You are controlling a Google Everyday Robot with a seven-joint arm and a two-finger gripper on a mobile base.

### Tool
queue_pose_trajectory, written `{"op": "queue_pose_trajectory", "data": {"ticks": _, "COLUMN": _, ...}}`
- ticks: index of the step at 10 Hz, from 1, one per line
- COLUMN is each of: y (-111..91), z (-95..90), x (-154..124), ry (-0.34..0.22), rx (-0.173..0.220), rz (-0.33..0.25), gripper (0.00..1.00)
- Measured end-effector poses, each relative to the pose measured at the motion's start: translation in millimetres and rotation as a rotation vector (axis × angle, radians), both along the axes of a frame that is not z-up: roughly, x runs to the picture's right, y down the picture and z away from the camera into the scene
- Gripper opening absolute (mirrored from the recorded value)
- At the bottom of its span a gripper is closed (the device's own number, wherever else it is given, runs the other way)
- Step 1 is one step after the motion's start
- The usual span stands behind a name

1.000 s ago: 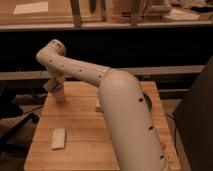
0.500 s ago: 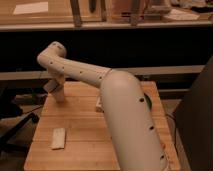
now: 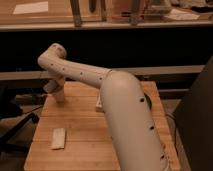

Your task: Place the eraser in the ceramic cup

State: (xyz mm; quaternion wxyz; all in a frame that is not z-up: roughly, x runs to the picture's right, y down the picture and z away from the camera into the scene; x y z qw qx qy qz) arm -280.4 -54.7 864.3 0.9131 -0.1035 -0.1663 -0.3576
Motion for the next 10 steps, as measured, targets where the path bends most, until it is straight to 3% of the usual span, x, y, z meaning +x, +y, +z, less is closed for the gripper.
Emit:
{"op": "queue_pose_trajectory", "data": {"ticks": 1, "y": 0.8, "z": 1.2, "x": -0.1, "ry": -0.001, "rx": 0.002, "rz": 0.001, "gripper": 0.78}}
{"op": "queue_pose_trajectory", "data": {"ticks": 2, "y": 2.2, "z": 2.7, "x": -0.2, "ry": -0.001, "rx": 0.003, "rz": 0.002, "gripper": 0.80}}
{"op": "queue_pose_trajectory", "data": {"ticks": 10, "y": 8.4, "z": 6.1, "x": -6.6, "ry": -0.008, "rx": 0.012, "rz": 0.003, "gripper": 0.80}}
